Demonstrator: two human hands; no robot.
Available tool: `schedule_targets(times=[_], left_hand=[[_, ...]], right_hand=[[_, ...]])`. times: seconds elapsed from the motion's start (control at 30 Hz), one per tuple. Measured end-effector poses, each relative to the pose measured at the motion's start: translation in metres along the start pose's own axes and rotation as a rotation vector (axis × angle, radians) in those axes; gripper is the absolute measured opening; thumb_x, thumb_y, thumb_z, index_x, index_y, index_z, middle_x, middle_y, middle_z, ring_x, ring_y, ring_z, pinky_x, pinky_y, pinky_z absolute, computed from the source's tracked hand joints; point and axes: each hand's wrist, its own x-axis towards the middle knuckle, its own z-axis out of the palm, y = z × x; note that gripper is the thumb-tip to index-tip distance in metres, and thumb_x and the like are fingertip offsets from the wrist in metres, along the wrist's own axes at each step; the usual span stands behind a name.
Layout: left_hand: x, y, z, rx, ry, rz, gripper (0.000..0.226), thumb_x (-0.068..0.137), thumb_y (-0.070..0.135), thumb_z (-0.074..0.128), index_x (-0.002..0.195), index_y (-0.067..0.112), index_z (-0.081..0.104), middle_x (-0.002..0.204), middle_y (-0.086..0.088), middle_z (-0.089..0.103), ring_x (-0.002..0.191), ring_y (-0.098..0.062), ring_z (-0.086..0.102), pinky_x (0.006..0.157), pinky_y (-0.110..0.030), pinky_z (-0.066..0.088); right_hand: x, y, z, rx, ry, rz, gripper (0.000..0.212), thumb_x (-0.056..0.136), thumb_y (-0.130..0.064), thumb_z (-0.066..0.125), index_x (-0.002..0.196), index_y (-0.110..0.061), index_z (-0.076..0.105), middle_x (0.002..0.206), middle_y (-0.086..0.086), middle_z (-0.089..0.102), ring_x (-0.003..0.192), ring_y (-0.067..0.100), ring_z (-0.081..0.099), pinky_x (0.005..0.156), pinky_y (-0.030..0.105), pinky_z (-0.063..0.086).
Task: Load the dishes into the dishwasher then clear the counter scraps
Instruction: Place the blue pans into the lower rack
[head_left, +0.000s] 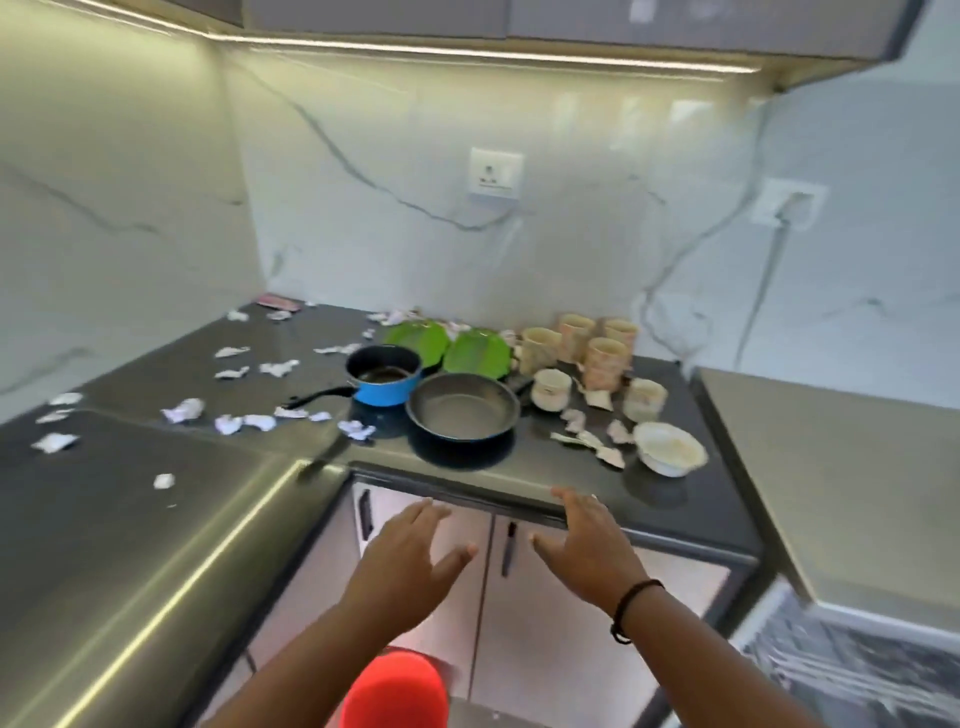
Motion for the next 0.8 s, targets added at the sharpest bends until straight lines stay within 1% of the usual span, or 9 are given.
schedule_targets(times=[0.13,0.3,0.4,0.47,0.53,0.63,0.7,0.73,0.8], left_hand=[[0.010,-0.041,-0.033,0.017,0.088,-0.124,0.058,0.089,0.057,0.051,0.136,0.024,0.047,0.140,0.003,0.048,0.129,-0.013,0.042,0.108,-0.029,0.033],[0.052,-0.065,-0.038,-0.038,0.067,-0.251,0.057,0.088,0.060,0.050,0.133,0.025,0.048,0.136,0.005,0.050,0.122,-0.015,0.049,0.103,-0.033,0.041],[0.095,-0.066,-0.024,-0.206,0.027,-0.360,0.056,0.087,0.058,0.055,0.131,0.024,0.049,0.128,0.004,0.052,0.104,-0.020,0.062,0.092,-0.037,0.050],[0.126,-0.065,-0.011,-0.315,0.022,-0.443,0.056,0.086,0.054,0.059,0.131,0.022,0.049,0.127,0.001,0.054,0.105,-0.016,0.058,0.089,-0.030,0.048],[0.162,-0.064,0.001,-0.455,-0.006,-0.552,0.052,0.087,0.051,0.061,0.126,0.019,0.052,0.121,-0.002,0.058,0.104,-0.016,0.057,0.085,-0.030,0.047],[0.206,-0.066,0.012,-0.771,-0.054,-0.755,0.029,0.087,0.046,0.063,0.099,0.021,0.055,0.094,0.000,0.058,0.080,-0.015,0.058,0.066,-0.028,0.050],[0.230,-0.073,0.017,-0.893,-0.038,-0.869,0.028,0.087,0.043,0.065,0.100,0.020,0.054,0.094,0.000,0.060,0.084,-0.016,0.061,0.065,-0.029,0.054],[0.240,-0.078,0.020,-0.950,-0.012,-0.925,0.031,0.087,0.039,0.066,0.106,0.016,0.055,0.098,-0.004,0.062,0.088,-0.020,0.063,0.066,-0.032,0.056],[0.252,-0.086,0.025,-1.080,0.048,-1.014,0.030,0.087,0.028,0.068,0.109,0.009,0.058,0.097,-0.011,0.067,0.087,-0.025,0.068,0.063,-0.035,0.057]], right_hand=[[0.038,-0.053,0.019,0.064,-0.060,-0.103,0.066,0.085,-0.050,0.058,0.142,-0.026,0.034,0.141,-0.001,0.045,0.131,0.015,0.038,0.109,0.032,0.033],[0.092,-0.059,0.033,0.091,-0.139,-0.105,0.067,0.084,-0.048,0.058,0.142,-0.026,0.034,0.141,-0.001,0.044,0.130,0.015,0.040,0.107,0.031,0.035],[0.137,-0.042,0.036,0.180,-0.150,-0.022,0.064,0.083,-0.044,0.062,0.139,-0.024,0.037,0.136,0.003,0.046,0.123,0.018,0.046,0.099,0.029,0.038],[0.168,-0.029,0.036,0.228,-0.133,0.046,0.063,0.084,-0.041,0.064,0.137,-0.021,0.038,0.135,0.005,0.046,0.121,0.020,0.047,0.098,0.030,0.038],[0.200,-0.014,0.035,0.272,-0.126,0.125,0.063,0.083,-0.041,0.065,0.136,-0.018,0.039,0.131,0.007,0.050,0.115,0.021,0.050,0.093,0.031,0.040],[0.240,0.002,0.035,0.366,-0.184,0.248,0.061,0.083,-0.043,0.065,0.131,-0.016,0.040,0.111,0.002,0.052,0.097,0.017,0.049,0.081,0.029,0.038],[0.264,0.009,0.039,0.438,-0.237,0.314,0.051,0.083,-0.043,0.066,0.121,-0.017,0.044,0.106,0.001,0.052,0.095,0.019,0.052,0.079,0.030,0.040],[0.274,0.009,0.041,0.496,-0.265,0.344,0.041,0.083,-0.041,0.066,0.108,-0.015,0.047,0.101,0.002,0.055,0.089,0.020,0.055,0.076,0.033,0.045],[0.290,0.008,0.046,0.631,-0.315,0.391,0.028,0.084,-0.033,0.066,0.094,-0.009,0.055,0.085,0.007,0.060,0.073,0.022,0.058,0.066,0.036,0.050]])
